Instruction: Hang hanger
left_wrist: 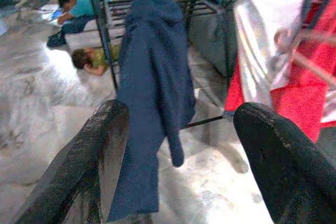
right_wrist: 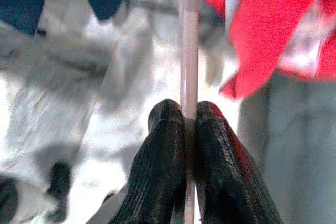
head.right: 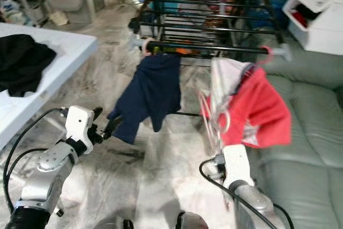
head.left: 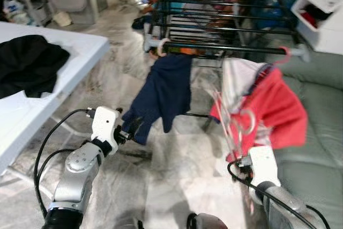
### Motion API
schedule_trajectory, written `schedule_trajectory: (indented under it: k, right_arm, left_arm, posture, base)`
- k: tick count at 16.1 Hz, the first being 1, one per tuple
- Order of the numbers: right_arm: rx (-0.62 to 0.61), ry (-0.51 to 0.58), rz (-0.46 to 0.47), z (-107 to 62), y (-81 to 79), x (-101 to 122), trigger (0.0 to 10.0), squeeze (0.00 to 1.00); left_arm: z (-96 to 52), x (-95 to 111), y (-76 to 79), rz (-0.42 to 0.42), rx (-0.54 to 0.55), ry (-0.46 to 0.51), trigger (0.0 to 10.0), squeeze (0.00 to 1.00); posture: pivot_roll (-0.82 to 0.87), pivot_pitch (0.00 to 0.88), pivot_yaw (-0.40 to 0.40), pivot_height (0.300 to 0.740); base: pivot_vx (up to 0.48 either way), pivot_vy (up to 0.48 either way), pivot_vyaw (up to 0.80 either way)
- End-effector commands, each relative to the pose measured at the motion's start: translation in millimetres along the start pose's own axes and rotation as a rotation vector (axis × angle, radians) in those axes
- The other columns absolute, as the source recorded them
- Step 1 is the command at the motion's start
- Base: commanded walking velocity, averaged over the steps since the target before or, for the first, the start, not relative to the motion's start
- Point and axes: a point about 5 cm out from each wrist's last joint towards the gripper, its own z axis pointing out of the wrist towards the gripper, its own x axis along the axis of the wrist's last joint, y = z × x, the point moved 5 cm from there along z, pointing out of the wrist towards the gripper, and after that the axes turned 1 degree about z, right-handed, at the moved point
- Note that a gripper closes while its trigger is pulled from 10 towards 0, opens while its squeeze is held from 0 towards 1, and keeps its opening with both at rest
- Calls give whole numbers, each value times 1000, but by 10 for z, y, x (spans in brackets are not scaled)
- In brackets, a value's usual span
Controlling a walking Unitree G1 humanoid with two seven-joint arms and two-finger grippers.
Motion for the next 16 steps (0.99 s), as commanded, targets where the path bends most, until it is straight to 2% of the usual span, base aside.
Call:
schedule_trajectory:
  k: [1, 2, 4, 5, 7, 10, 12, 15, 16]
  right_arm:
    - [-21, 23, 73, 17, 64, 156, 10000, 0]
    - [-33, 34, 144, 85, 85, 236, 10000, 0]
    - [-47, 73, 148, 234, 114, 439, 10000, 0]
    - [-36, 86, 182, 333, 66, 543, 10000, 0]
    - [-19, 75, 187, 428, -13, 618, 10000, 0]
    - [-6, 76, 200, 502, -87, 727, 10000, 0]
    - [-60, 94, 207, 528, -8, 754, 10000, 0]
    - [-62, 76, 230, 545, 5, 733, 10000, 0]
    - [-93, 81, 254, 544, 52, 740, 10000, 0]
  left_arm:
    - [17, 12, 23, 4, -31, -2, 10000, 0]
    - [23, 19, 34, -6, -40, 0, 10000, 0]
    - [27, 37, 27, -12, -38, 3, 10000, 0]
    - [21, 50, -5, -19, -30, 7, 10000, 0]
    - [19, 61, -17, -21, -28, 11, 10000, 0]
    - [9, 42, -13, -33, -27, 6, 10000, 0]
    - [8, 28, -3, -38, -29, 0, 10000, 0]
    - [24, 26, 37, -45, -39, -2, 10000, 0]
    - [23, 20, 55, -49, -43, -5, 10000, 0]
  posture:
    - [-67, 18, -8, 740]
    - [-64, 13, -8, 740]
    - [-53, 9, -8, 740]
    - [-47, 7, -8, 740]
    - [-40, 6, -11, 740]
    - [-39, 8, -14, 740]
    - [-43, 12, -17, 740]
    - [-48, 16, -18, 740]
    - [-47, 17, -22, 740]
  base:
    - [0, 0, 0]
    - [0, 0, 0]
    - [0, 0, 0]
    - [0, 0, 0]
    - [0, 174, 0]
    - [0, 428, 0]
    - [0, 422, 0]
    - [0, 424, 0]
    - [0, 424, -725]
